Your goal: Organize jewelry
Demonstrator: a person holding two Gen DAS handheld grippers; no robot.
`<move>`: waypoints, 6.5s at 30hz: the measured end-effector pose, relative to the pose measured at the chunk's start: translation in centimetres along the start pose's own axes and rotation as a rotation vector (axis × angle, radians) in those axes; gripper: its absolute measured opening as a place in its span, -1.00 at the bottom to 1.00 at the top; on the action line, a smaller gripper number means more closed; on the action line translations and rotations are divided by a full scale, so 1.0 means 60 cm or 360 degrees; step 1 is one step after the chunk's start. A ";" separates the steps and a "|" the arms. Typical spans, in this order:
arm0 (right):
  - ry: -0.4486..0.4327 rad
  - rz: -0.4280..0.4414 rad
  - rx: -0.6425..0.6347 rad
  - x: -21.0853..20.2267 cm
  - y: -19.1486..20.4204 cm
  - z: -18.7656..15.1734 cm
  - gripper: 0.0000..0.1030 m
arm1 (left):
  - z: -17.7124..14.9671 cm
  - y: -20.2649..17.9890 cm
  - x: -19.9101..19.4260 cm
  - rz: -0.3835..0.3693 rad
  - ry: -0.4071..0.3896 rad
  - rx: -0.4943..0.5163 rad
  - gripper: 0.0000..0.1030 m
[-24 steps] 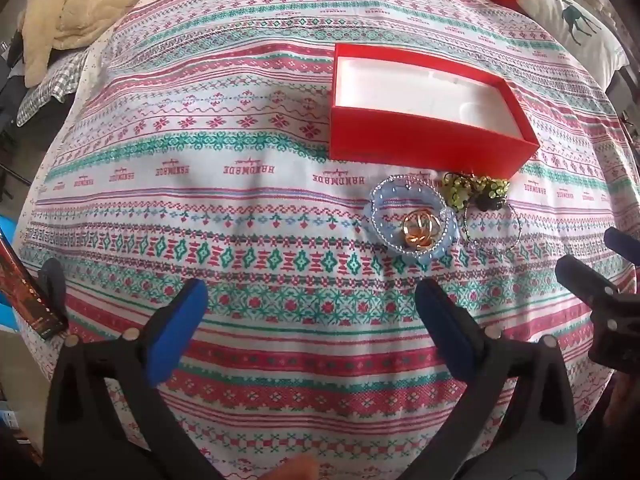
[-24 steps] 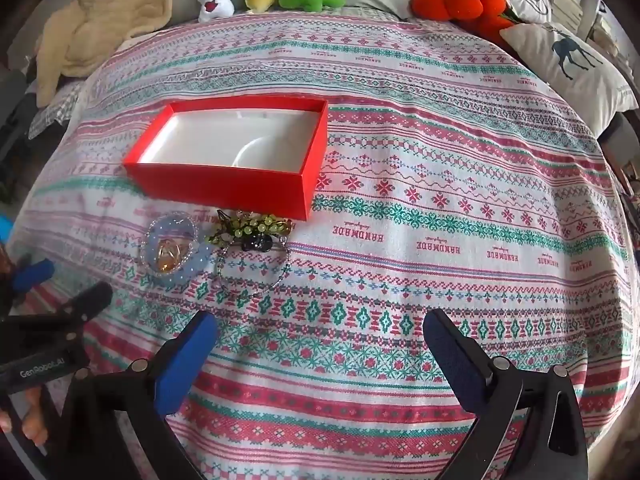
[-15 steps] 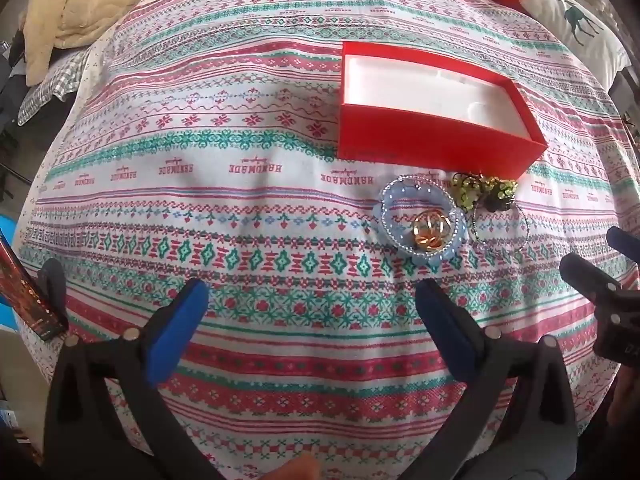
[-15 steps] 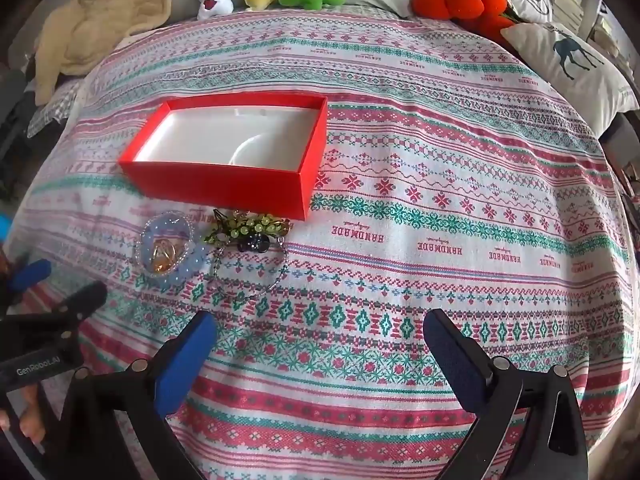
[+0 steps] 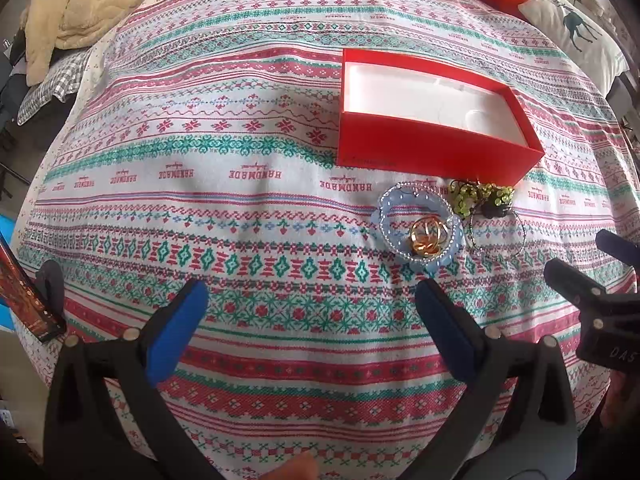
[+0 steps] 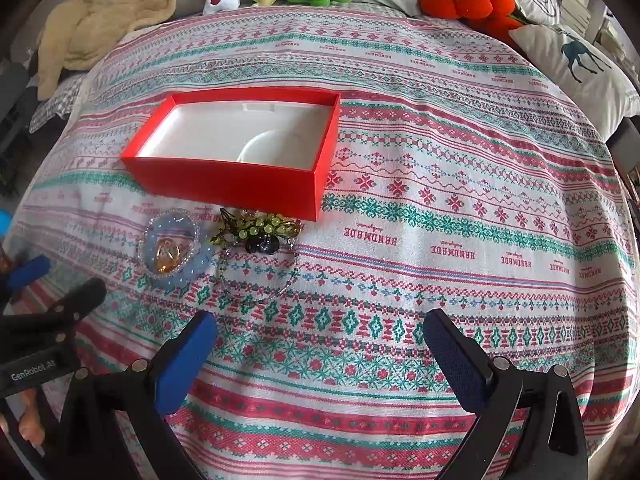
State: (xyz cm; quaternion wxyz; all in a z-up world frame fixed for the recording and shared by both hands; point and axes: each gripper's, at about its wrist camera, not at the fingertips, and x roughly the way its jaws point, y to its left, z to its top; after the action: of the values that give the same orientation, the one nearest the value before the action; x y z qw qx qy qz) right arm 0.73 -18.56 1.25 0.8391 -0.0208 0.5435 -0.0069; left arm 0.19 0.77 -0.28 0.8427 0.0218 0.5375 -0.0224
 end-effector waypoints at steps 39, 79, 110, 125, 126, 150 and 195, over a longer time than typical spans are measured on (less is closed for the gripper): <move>0.0004 -0.0010 -0.0010 0.004 0.008 -0.002 1.00 | 0.005 -0.011 -0.002 0.0013 -0.0015 0.0017 1.00; -0.0033 -0.0043 -0.0022 -0.005 0.001 0.005 1.00 | 0.003 0.027 0.004 0.0028 -0.0075 -0.0052 1.00; -0.0088 0.0228 -0.0367 0.084 0.060 0.003 0.77 | 0.022 0.033 0.037 -0.0497 -0.0123 0.0131 0.56; -0.0115 0.0166 -0.0432 0.106 0.080 0.018 0.11 | 0.028 -0.021 0.046 -0.0527 -0.0149 0.0391 0.57; -0.0114 0.0168 -0.0437 0.103 0.079 0.016 0.11 | 0.029 -0.025 0.049 -0.0521 -0.0145 0.0403 0.57; -0.0043 0.0228 -0.0355 0.049 0.018 -0.025 0.10 | 0.049 -0.081 0.093 -0.0497 -0.0139 0.0505 0.40; -0.0272 0.0304 -0.0295 -0.019 0.023 0.107 0.11 | 0.146 -0.062 0.001 -0.0412 -0.0344 0.0500 0.12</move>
State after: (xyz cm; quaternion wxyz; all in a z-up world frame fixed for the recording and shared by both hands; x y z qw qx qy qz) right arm 6.12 -16.93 4.89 0.8736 -0.0470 0.4680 0.1248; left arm 7.88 -3.47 3.33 0.8717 0.0812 0.4323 -0.2160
